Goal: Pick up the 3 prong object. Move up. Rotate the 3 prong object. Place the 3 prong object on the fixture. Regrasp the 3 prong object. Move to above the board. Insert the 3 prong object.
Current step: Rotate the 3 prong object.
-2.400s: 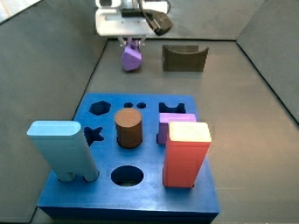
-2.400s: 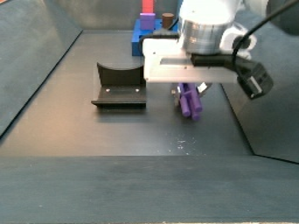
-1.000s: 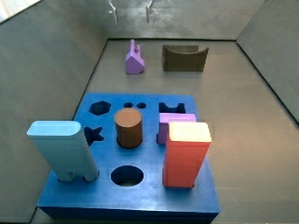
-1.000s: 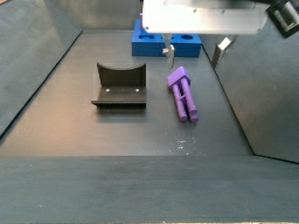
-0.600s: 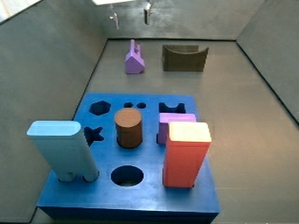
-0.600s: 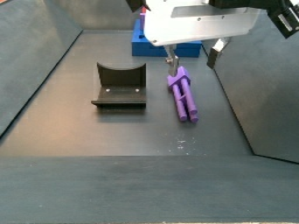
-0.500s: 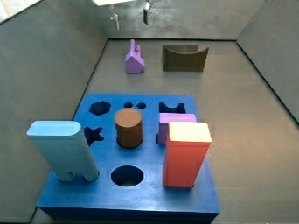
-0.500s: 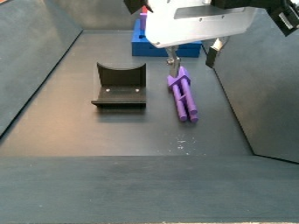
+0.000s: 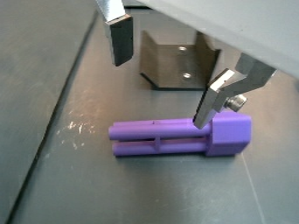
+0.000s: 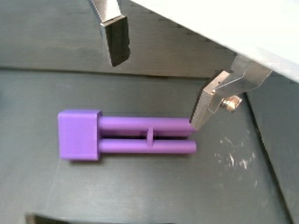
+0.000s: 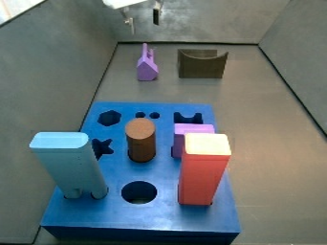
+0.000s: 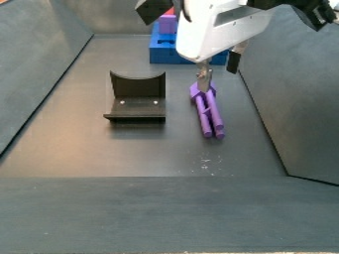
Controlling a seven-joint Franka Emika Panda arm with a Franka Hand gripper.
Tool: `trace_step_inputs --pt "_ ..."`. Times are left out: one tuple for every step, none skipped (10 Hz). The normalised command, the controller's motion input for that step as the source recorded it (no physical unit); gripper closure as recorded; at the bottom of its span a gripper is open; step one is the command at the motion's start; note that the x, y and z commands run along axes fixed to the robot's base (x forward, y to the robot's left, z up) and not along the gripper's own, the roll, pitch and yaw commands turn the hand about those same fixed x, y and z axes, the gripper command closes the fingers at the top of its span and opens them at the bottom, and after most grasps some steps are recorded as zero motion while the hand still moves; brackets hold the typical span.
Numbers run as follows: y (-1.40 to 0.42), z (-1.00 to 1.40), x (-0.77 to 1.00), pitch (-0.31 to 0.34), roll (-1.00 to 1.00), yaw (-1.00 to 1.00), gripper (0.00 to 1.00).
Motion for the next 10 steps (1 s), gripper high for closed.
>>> trace_step_inputs --pt "0.00 -0.04 0.03 -0.002 0.00 1.00 0.00" --pt "0.00 -0.04 0.03 -0.002 0.00 1.00 0.00" --pt "0.00 -0.04 0.03 -0.002 0.00 1.00 0.00" --pt "0.00 -0.04 0.03 -0.002 0.00 1.00 0.00" --pt "0.00 -0.04 0.03 -0.003 0.00 1.00 0.00" --pt "0.00 -0.04 0.03 -0.003 0.00 1.00 0.00" --pt "0.00 -0.04 0.03 -0.003 0.00 1.00 0.00" --pt "0.00 -0.04 0.03 -0.003 0.00 1.00 0.00" --pt "0.00 -0.04 0.03 -0.003 0.00 1.00 0.00" --pt "0.00 -0.04 0.03 -0.003 0.00 1.00 0.00"
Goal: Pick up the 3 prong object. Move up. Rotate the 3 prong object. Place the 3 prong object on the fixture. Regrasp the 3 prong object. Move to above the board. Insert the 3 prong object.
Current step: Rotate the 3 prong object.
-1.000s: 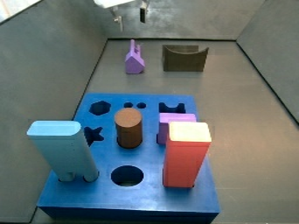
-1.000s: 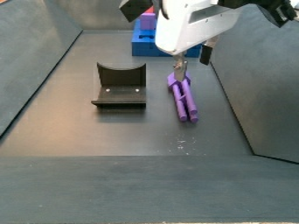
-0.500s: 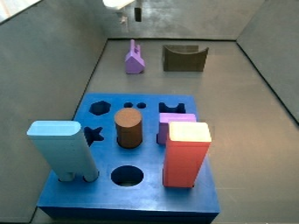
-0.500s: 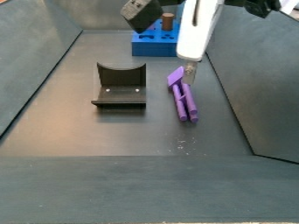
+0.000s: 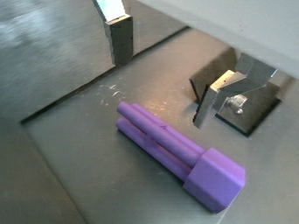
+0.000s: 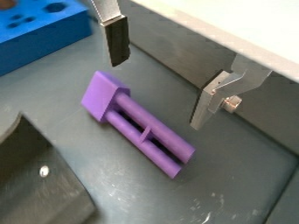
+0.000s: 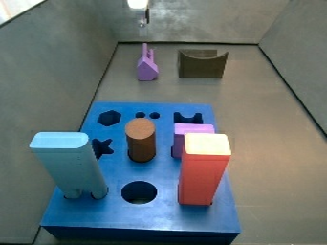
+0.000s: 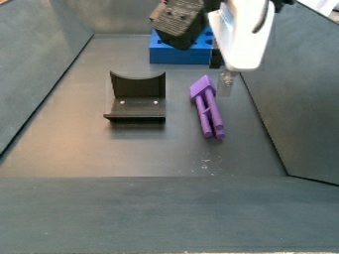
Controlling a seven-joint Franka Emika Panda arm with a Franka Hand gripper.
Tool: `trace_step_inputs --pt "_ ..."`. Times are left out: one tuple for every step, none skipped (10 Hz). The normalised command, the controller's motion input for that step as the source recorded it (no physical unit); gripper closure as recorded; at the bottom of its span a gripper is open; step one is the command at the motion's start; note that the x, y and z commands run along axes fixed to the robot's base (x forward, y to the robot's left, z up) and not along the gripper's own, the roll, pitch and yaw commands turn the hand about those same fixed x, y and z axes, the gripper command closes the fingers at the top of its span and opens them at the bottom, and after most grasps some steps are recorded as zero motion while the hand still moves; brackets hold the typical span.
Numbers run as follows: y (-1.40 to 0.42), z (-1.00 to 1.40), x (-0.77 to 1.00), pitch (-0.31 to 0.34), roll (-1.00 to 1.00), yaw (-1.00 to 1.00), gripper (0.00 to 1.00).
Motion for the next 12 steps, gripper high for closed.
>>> trace_step_inputs --pt "0.00 -0.04 0.03 -0.003 0.00 1.00 0.00" --pt "0.00 -0.04 0.03 -0.003 0.00 1.00 0.00" --pt "0.00 -0.04 0.03 -0.004 0.00 1.00 0.00" --pt "0.00 -0.04 0.03 -0.004 0.00 1.00 0.00" --pt "0.00 -0.04 0.03 -0.004 0.00 1.00 0.00" --pt "0.00 -0.04 0.03 -0.004 0.00 1.00 0.00" --pt "0.00 -0.04 0.03 -0.005 0.00 1.00 0.00" --pt "0.00 -0.04 0.03 -0.005 0.00 1.00 0.00" --pt "0.00 -0.04 0.03 -0.005 0.00 1.00 0.00" --pt "0.00 -0.04 0.03 -0.006 0.00 1.00 0.00" --pt "0.00 -0.04 0.03 -0.006 0.00 1.00 0.00" --pt "0.00 -0.04 0.03 -0.007 0.00 1.00 0.00"
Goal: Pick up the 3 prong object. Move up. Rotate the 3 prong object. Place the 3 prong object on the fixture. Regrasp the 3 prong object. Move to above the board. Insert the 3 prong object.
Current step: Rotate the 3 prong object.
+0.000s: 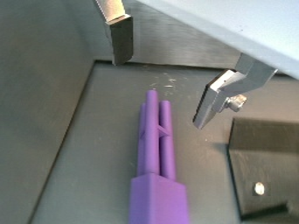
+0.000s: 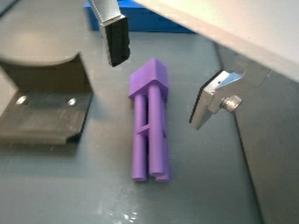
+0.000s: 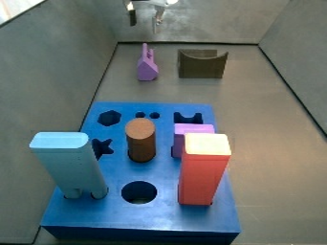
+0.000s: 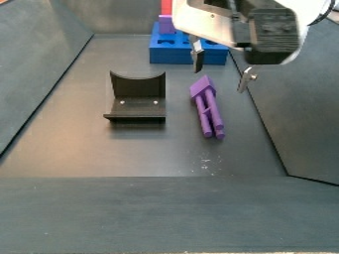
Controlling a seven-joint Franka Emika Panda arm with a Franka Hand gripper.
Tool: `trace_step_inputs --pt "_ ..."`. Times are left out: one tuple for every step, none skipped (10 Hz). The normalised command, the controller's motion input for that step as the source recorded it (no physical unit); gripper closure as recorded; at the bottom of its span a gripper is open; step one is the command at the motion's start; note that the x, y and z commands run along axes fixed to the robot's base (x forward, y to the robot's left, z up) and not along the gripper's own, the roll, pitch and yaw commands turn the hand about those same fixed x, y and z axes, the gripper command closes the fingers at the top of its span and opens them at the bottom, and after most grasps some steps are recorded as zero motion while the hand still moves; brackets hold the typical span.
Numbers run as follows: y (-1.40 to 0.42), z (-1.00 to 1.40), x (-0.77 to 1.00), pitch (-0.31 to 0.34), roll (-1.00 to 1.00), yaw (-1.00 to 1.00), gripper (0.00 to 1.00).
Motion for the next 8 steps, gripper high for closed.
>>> trace_step_inputs --pt "0.00 -0.04 0.03 -0.007 0.00 1.00 0.00" --pt "0.00 -0.04 0.03 -0.008 0.00 1.00 0.00" --pt "0.00 -0.04 0.03 -0.009 0.00 1.00 0.00" --pt "0.00 -0.04 0.03 -0.011 0.00 1.00 0.00" --pt "0.00 -0.04 0.03 -0.013 0.00 1.00 0.00" --pt "0.00 -0.04 0.03 -0.015 0.01 1.00 0.00" --pt "0.00 -0.04 0.03 -0.021 0.01 0.93 0.00" --pt "0.00 -0.04 0.03 -0.021 0.01 0.70 0.00"
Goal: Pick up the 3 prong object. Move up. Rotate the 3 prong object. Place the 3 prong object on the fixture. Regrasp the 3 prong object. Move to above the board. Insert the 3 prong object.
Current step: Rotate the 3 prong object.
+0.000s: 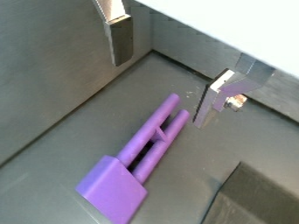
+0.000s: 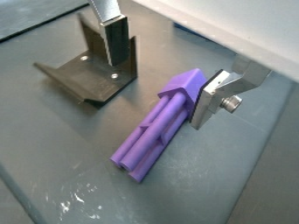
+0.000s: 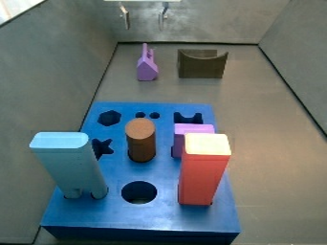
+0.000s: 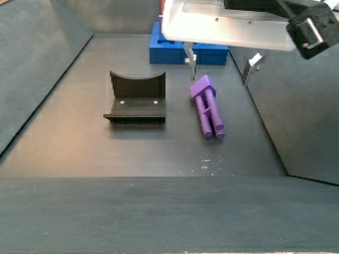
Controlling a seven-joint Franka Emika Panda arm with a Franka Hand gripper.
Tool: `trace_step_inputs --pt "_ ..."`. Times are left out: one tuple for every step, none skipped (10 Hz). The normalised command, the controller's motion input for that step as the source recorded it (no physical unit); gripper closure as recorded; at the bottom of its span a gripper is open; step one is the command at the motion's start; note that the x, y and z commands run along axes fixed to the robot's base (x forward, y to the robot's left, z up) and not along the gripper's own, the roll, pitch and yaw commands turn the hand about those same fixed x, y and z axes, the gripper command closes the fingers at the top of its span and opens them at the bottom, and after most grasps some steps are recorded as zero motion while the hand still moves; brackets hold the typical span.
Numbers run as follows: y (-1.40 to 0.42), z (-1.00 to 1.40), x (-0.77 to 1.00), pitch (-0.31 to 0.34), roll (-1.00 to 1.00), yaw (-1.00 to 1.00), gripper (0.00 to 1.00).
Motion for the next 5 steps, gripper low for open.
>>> trace_step_inputs --pt "0.00 -0.04 0.03 -0.021 0.01 0.39 0.00" --pt "0.00 -0.04 0.03 -0.020 0.01 0.21 0.00" --pt "0.00 -1.00 0.00 0.000 0.00 0.00 0.00" --pt "0.00 -1.00 0.01 -0.015 0.00 -0.04 0.00" --pt "0.01 -1.00 0.01 -0.026 0.01 -0.04 0.00"
